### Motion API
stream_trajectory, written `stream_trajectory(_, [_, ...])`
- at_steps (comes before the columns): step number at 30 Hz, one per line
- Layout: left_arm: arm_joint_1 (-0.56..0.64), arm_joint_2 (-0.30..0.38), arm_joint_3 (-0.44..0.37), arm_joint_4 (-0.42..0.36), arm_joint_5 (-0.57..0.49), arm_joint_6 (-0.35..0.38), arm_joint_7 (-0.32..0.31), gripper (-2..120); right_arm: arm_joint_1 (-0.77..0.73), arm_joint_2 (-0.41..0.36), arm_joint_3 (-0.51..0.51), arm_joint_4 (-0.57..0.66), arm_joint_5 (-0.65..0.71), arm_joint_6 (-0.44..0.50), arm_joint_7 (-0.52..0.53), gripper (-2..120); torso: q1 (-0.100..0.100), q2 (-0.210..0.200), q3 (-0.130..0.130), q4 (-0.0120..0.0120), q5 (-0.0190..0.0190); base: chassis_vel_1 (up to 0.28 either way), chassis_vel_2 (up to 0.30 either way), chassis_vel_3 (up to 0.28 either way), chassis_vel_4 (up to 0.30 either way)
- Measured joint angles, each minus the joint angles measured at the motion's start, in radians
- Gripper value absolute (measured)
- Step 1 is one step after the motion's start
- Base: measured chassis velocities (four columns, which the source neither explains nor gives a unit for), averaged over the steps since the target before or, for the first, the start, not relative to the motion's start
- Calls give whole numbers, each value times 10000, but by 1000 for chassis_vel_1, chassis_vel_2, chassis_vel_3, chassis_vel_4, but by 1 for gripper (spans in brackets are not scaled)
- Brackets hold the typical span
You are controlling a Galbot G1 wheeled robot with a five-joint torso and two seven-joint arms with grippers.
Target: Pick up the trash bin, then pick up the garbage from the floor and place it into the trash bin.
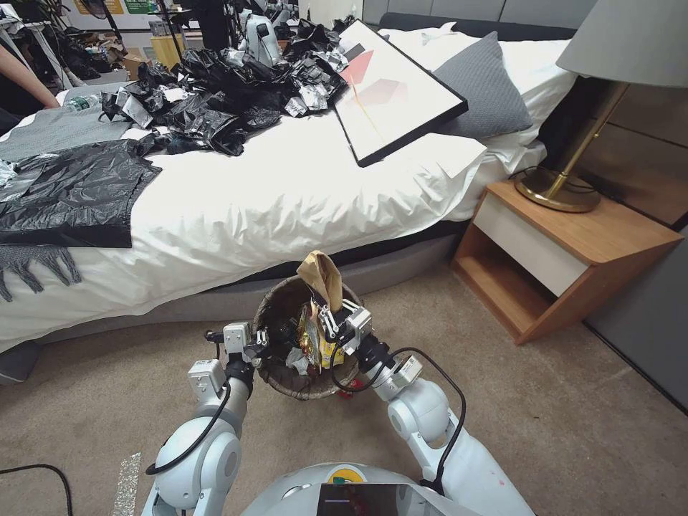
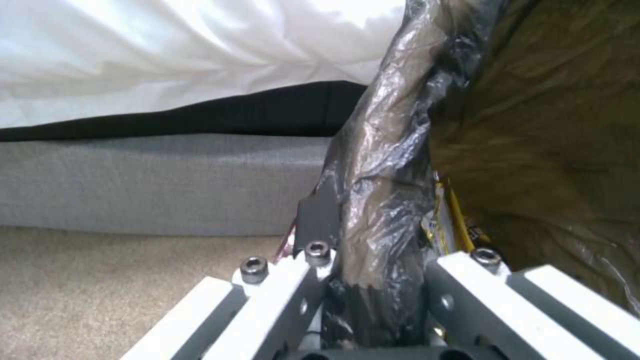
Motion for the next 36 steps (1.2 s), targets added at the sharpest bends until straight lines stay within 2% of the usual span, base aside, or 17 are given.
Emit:
stream_trajectory(3, [-2, 0, -11, -7, -12, 0, 1, 2, -32, 6, -15, -46, -53, 1, -81, 10, 0, 0, 0, -1, 0, 0, 0, 0, 0])
stream_trajectory(9, [-12, -3, -16, -10, -24, -4, 6, 2, -72, 37, -54, -71, -99, -5, -98, 34, 0, 0, 0, 0, 0, 0, 0, 0, 0])
stream_trajectory(11, [-15, -4, -14, -10, -24, -4, 6, 2, -77, 39, -54, -71, -104, -6, -98, 37, 0, 0, 0, 0, 0, 0, 0, 0, 0])
stream_trajectory(12, [-23, -6, -14, -9, -24, -7, 6, 2, -85, 40, -54, -82, -122, -8, -97, 45, 0, 0, 0, 0, 0, 0, 0, 0, 0])
stream_trajectory(13, [-23, -6, -14, -9, -24, -7, 6, 2, -85, 40, -54, -82, -122, -8, -97, 45, 0, 0, 0, 0, 0, 0, 0, 0, 0])
stream_trajectory(18, [-25, -6, -41, -8, -26, -12, 9, 2, -87, 35, -28, -86, -134, -23, -89, 67, 0, 0, 0, 0, 0, 0, 0, 0, 0])
stream_trajectory(20, [-25, -7, -42, -7, -26, -13, 10, 2, -82, 36, -25, -84, -134, -25, -86, 69, 0, 0, 0, 0, 0, 0, 0, 0, 0])
stream_trajectory(22, [-26, -16, -42, -8, -27, -15, 13, 2, -74, 45, -9, -82, -139, -27, -84, 81, 0, 0, 0, 0, 0, 0, 0, 0, 0])
stream_trajectory(23, [-26, -16, -42, -8, -27, -15, 13, 2, -74, 45, -9, -82, -139, -27, -84, 81, 0, 0, 0, 0, 0, 0, 0, 0, 0])
stream_trajectory(27, [-29, -26, -47, -9, -26, -15, 15, 2, -72, 56, -2, -67, -139, -27, -84, 96, 0, 0, 0, 0, 0, 0, 0, 0, 0])
stream_trajectory(36, [-36, -32, -64, -25, -25, -23, 41, 2, -58, 68, 87, 19, -133, -29, -84, 100, 0, 0, 0, 0, 0, 0, 0, 0, 0])
